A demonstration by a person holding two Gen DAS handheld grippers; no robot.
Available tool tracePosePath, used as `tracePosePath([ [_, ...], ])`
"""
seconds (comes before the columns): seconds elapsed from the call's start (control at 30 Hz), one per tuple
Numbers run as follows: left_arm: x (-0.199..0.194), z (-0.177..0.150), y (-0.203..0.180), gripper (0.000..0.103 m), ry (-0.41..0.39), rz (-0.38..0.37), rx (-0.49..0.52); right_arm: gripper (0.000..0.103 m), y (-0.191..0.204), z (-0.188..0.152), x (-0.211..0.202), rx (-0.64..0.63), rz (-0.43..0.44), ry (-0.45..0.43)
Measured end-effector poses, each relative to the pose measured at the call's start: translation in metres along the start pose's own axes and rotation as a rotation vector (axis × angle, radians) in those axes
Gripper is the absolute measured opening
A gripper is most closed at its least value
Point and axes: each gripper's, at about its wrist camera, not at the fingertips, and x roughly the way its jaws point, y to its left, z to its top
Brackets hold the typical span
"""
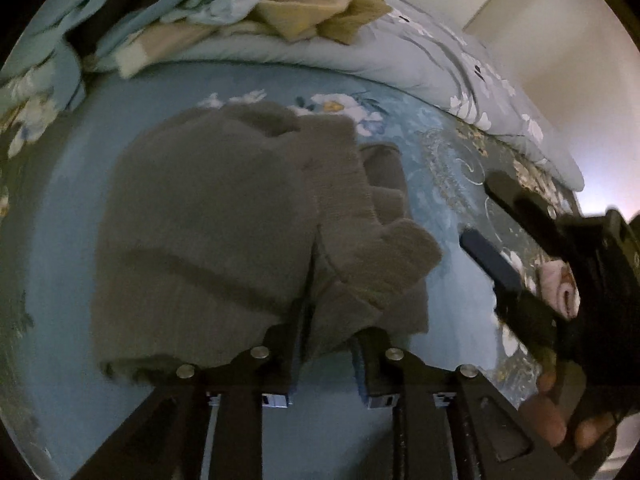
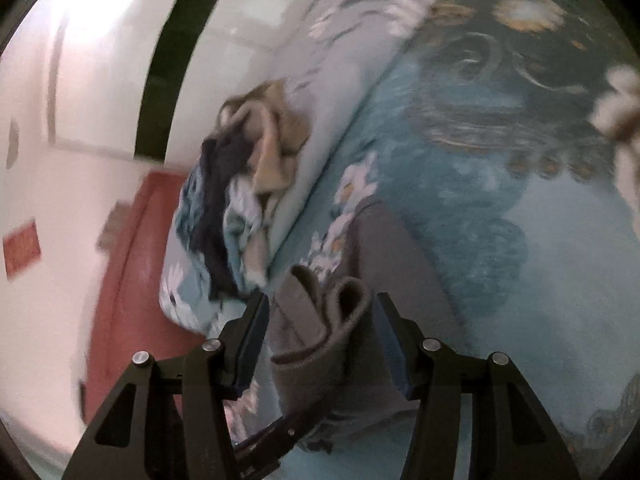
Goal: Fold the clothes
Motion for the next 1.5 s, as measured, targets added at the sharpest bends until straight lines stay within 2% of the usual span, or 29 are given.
tracePosePath([
  [0.03, 0.000, -0.004, 0.002, 0.037, 0.004, -0.013, -0.012, 0.055, 0.007, -0.002, 0.004, -0.040, -0.005, 0.015],
  [0.17, 0.000, -0.014, 0.014, 0.050, 0.013, -0.070, -0.081, 0.055, 0.027, -0.012, 0.027, -0.168, -0.029, 0.115],
  [0.3, -0.009, -0.021, 0.031, 0.051, -0.017, -0.101, -0.163, 0.055, 0.031, -0.015, 0.051, -0.229, -0.089, 0.189],
  [0.4, -0.021, -0.026, 0.050, 0.055, -0.047, -0.099, -0.229, 0.055, 0.024, -0.014, 0.070, -0.226, -0.125, 0.250],
  [0.57, -0.042, -0.036, 0.089, 0.056, -0.087, -0.091, -0.335, 0.055, 0.017, -0.010, 0.093, -0.216, -0.186, 0.279],
  [0.7, -0.048, -0.041, 0.107, 0.057, -0.106, -0.106, -0.402, 0.058, 0.014, -0.009, 0.100, -0.192, -0.143, 0.293],
  [0.83, -0.058, -0.049, 0.114, 0.057, -0.118, -0.113, -0.420, 0.058, 0.029, -0.018, 0.102, -0.270, -0.111, 0.317],
  [0.87, -0.061, -0.050, 0.113, 0.057, -0.121, -0.116, -0.420, 0.056, 0.030, -0.020, 0.103, -0.281, -0.108, 0.326],
  [0.93, -0.064, -0.053, 0.114, 0.057, -0.127, -0.121, -0.420, 0.042, 0.029, -0.022, 0.105, -0.272, -0.103, 0.349],
  [1.0, -0.069, -0.055, 0.116, 0.057, -0.134, -0.124, -0.423, 0.022, 0.027, -0.021, 0.104, -0.259, -0.110, 0.343],
  [1.07, -0.074, -0.058, 0.119, 0.057, -0.144, -0.129, -0.430, 0.009, 0.030, -0.019, 0.095, -0.254, -0.066, 0.314],
  [1.17, -0.081, -0.062, 0.125, 0.057, -0.150, -0.133, -0.437, 0.007, 0.035, -0.016, 0.074, -0.246, 0.019, 0.259],
  [1.27, -0.081, -0.062, 0.128, 0.057, -0.156, -0.133, -0.438, 0.007, 0.030, -0.011, 0.050, -0.181, 0.033, 0.214],
  [1.5, -0.082, -0.061, 0.138, 0.057, -0.154, -0.132, -0.448, 0.007, 0.019, -0.013, 0.037, -0.105, -0.150, 0.219],
])
